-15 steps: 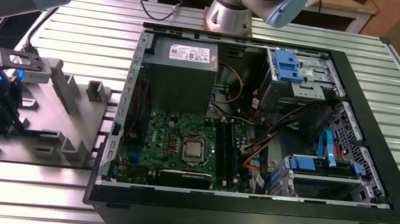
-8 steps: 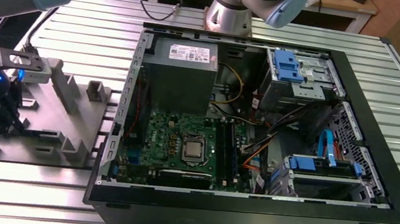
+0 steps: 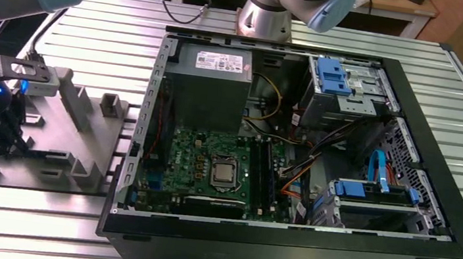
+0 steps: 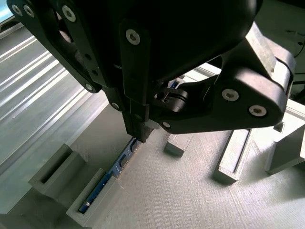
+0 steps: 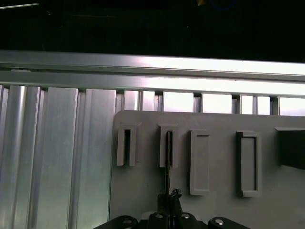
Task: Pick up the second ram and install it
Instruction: 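Pick up the second ram and move it above second insertion slot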
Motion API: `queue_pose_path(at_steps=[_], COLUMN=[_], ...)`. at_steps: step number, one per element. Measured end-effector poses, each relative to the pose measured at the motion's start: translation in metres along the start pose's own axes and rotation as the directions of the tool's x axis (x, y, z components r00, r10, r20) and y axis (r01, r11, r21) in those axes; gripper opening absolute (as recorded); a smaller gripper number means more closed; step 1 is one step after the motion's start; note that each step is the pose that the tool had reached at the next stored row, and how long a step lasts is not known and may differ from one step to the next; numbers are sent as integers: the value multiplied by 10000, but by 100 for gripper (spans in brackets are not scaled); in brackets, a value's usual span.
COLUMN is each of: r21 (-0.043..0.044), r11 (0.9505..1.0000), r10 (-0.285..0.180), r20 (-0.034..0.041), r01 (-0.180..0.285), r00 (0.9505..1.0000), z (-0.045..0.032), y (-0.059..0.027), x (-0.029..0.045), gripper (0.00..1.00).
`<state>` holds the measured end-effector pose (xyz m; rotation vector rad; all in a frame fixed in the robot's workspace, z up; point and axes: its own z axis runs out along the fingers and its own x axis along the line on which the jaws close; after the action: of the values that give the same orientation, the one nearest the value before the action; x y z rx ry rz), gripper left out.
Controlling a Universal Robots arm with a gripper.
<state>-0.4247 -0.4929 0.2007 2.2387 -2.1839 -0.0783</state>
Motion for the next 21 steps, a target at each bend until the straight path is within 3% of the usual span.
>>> queue_pose_path(at_steps=[21], r21=[11], r11=[9990], r10=[441], r20=[20], r01=[-441], r00=[9990], z=[2], y=[0], x=[0], gripper=[11])
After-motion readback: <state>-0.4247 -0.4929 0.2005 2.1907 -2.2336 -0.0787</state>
